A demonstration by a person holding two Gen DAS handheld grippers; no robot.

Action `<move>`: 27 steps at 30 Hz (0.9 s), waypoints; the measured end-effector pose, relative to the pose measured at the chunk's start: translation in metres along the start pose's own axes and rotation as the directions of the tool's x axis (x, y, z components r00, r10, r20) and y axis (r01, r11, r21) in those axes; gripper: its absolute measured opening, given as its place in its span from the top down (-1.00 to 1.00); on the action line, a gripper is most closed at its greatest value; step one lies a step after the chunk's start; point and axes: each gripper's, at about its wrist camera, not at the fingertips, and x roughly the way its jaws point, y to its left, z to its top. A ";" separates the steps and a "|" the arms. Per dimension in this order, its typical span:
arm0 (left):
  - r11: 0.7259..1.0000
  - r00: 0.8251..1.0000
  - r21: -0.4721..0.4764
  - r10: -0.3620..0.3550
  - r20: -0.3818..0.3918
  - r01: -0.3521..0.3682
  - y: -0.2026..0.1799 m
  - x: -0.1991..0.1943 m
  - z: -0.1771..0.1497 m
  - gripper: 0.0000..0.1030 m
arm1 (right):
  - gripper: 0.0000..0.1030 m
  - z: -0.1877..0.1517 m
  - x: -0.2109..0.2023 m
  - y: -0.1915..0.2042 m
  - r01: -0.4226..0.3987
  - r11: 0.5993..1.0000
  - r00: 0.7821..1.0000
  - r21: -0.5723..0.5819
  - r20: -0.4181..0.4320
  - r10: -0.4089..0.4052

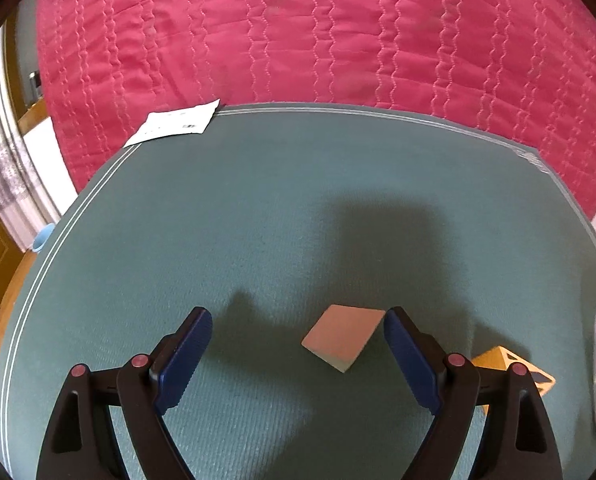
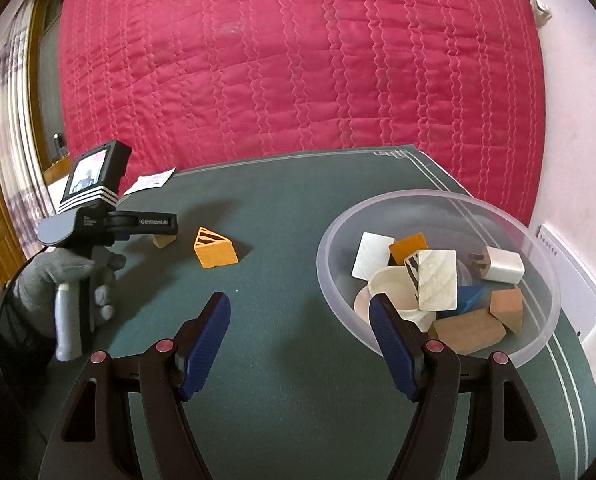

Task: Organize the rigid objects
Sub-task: 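Move the open left gripper down onto the small tan block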

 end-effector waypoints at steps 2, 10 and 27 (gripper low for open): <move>1.000 1.000 -0.001 0.003 -0.006 -0.003 0.002 0.001 -0.003 -0.76 | -0.41 -0.001 0.000 -0.001 -0.003 1.000 1.000 0.004 -0.003 0.003; 0.999 1.000 -0.026 0.021 -0.004 -0.021 0.023 -0.010 -0.014 -0.76 | -0.41 0.001 0.001 -0.001 -0.004 1.000 1.000 0.007 -0.007 0.004; 0.995 0.996 -0.059 0.080 -0.034 -0.082 0.042 -0.009 -0.020 -0.76 | -0.41 0.001 0.003 -0.001 -0.004 1.000 1.000 0.006 -0.009 0.004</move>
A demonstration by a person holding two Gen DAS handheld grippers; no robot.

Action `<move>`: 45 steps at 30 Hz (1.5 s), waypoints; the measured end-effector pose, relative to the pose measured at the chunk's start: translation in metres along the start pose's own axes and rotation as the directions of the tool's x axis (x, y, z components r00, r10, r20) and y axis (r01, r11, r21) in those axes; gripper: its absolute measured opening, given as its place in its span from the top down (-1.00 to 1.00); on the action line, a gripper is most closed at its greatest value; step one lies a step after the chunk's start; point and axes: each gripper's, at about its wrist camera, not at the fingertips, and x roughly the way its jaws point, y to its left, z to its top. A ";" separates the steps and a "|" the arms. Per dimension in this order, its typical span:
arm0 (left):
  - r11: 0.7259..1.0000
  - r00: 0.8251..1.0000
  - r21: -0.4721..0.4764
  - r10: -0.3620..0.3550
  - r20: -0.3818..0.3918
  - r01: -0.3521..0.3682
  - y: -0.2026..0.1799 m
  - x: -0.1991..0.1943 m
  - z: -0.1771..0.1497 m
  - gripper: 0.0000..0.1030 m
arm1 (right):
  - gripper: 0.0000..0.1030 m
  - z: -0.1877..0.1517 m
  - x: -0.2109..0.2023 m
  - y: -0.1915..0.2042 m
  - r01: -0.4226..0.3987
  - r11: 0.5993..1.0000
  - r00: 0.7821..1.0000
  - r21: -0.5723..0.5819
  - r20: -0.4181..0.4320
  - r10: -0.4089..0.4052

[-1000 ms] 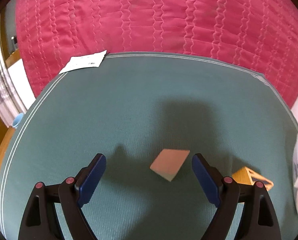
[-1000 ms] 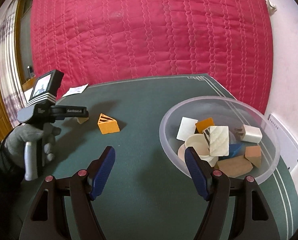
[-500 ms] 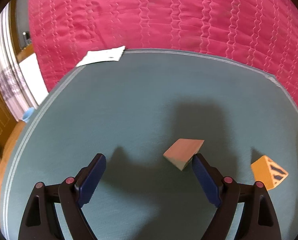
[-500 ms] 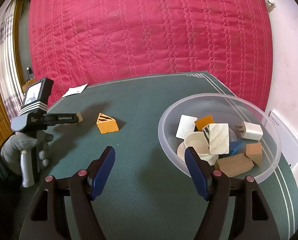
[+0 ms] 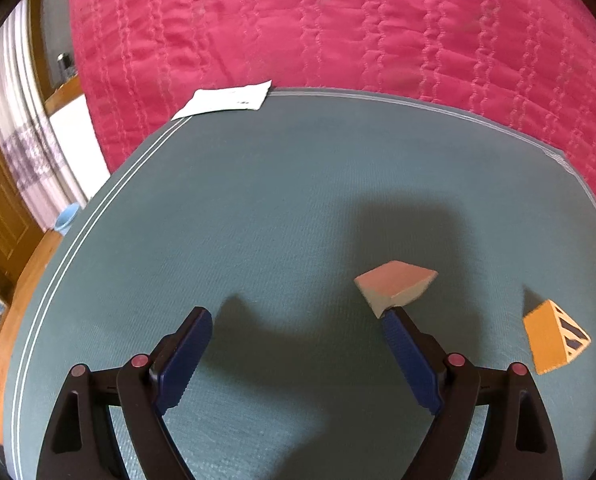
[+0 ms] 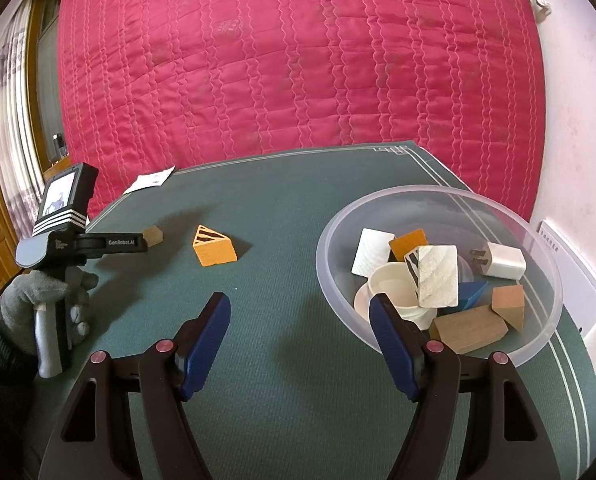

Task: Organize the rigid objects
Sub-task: 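Move the open left gripper down onto the small tan block, then grasp the small tan block with the left gripper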

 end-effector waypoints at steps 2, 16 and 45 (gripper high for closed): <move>1.000 1.000 -0.019 0.018 -0.002 -0.019 0.004 0.002 0.001 -0.75 | -0.41 0.000 0.000 0.000 0.000 1.000 1.000 0.000 0.000 0.000; 0.990 0.992 0.095 -0.106 0.063 0.100 -0.022 -0.016 -0.006 -0.75 | -0.41 -0.002 0.002 0.002 -0.003 1.000 1.000 0.000 -0.004 0.003; 0.978 0.980 0.099 -0.188 0.060 0.182 -0.029 -0.013 -0.001 0.37 | -0.41 0.000 0.017 0.023 -0.054 0.998 0.994 -0.013 -0.092 0.053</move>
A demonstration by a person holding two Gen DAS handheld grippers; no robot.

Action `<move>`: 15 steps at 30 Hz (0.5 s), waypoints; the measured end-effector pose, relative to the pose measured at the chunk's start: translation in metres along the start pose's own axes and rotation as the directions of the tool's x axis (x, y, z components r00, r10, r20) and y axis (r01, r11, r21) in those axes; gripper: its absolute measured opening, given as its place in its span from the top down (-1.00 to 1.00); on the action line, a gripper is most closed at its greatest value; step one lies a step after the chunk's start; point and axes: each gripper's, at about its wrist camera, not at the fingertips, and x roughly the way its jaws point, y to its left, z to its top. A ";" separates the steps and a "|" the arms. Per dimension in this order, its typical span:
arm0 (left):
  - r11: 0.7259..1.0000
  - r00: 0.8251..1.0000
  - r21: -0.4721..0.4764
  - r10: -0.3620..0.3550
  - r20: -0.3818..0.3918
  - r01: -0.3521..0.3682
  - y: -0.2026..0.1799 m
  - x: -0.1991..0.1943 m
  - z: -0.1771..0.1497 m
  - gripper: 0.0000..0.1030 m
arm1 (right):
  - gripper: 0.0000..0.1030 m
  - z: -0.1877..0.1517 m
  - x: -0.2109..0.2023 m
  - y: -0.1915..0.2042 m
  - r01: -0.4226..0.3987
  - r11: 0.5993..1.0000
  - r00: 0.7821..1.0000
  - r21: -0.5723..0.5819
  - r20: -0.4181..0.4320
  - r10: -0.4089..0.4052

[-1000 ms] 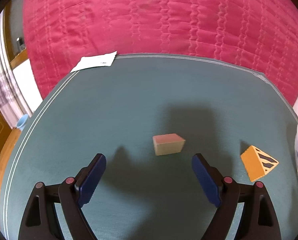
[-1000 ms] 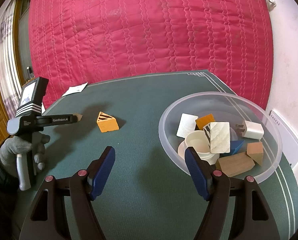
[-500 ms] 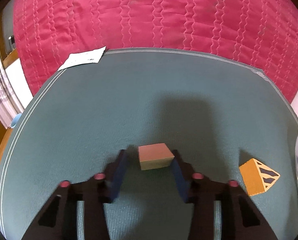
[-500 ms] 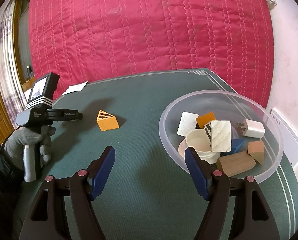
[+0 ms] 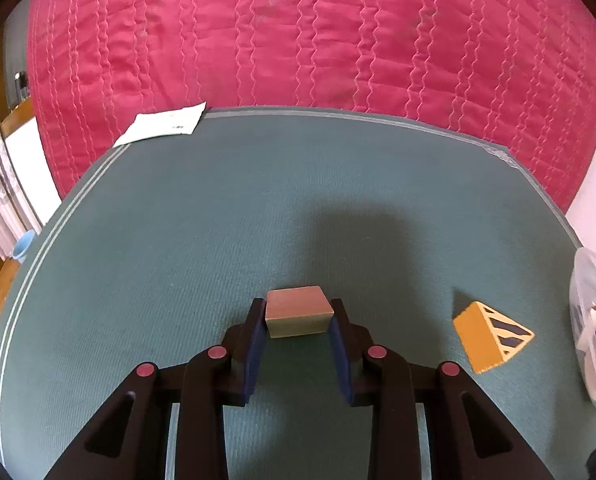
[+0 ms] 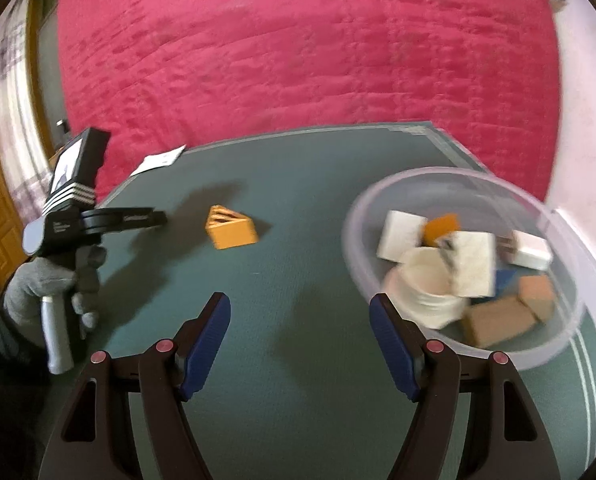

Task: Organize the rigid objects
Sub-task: 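Grasp the small tan block with the left gripper, then grasp the orange striped triangular block with the right gripper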

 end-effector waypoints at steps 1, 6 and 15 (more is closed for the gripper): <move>1.000 1.000 0.003 0.002 0.006 -0.002 0.000 -0.002 0.000 0.37 | -0.41 0.003 0.003 0.005 -0.019 1.000 1.000 -0.008 -0.010 0.019; 1.000 0.999 0.014 0.005 0.040 -0.006 -0.001 -0.014 0.000 0.37 | -0.41 0.021 0.027 0.023 -0.064 0.998 0.997 -0.028 -0.048 0.063; 1.000 0.999 -0.014 -0.014 0.040 0.014 0.007 -0.017 0.000 0.37 | -0.41 0.046 0.091 0.042 -0.084 0.996 0.989 -0.031 -0.126 0.080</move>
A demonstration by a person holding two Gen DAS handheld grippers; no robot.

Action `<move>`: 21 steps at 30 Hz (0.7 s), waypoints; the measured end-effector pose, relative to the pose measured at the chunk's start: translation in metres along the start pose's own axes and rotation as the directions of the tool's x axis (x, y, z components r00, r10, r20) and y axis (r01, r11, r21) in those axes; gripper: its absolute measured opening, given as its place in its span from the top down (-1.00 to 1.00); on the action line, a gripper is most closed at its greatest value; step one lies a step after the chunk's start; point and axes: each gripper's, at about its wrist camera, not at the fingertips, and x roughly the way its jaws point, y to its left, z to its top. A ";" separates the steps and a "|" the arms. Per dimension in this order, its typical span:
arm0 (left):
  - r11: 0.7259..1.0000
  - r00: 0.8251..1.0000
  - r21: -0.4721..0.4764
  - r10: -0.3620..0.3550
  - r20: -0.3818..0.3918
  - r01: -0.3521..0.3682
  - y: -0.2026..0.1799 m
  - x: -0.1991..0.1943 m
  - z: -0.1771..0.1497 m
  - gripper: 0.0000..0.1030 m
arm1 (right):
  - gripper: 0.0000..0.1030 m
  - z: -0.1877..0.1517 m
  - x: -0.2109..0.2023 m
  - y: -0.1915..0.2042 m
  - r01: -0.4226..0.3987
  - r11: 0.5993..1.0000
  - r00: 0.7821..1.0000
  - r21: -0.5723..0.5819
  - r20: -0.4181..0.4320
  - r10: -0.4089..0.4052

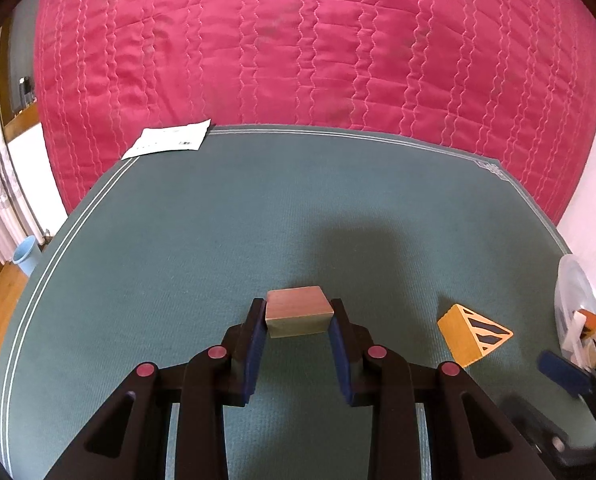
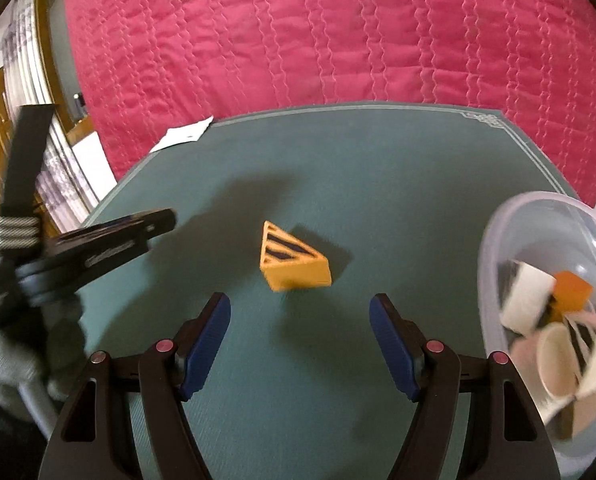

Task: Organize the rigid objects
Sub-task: 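Grasp the orange striped triangular block with the right gripper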

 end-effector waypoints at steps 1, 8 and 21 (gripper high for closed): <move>1.000 1.000 -0.004 -0.002 -0.002 0.002 0.001 0.001 0.000 0.37 | -0.41 0.003 0.006 -0.001 0.005 1.000 1.000 0.003 -0.005 -0.005; 1.000 1.000 -0.022 -0.010 -0.020 0.009 0.004 0.002 -0.001 0.37 | -0.38 0.018 0.033 -0.001 0.004 1.000 0.999 0.003 -0.036 -0.004; 1.000 0.999 -0.020 -0.007 -0.037 0.007 0.004 0.006 -0.003 0.37 | 0.14 0.025 0.051 0.009 0.008 0.999 0.998 -0.051 -0.068 -0.012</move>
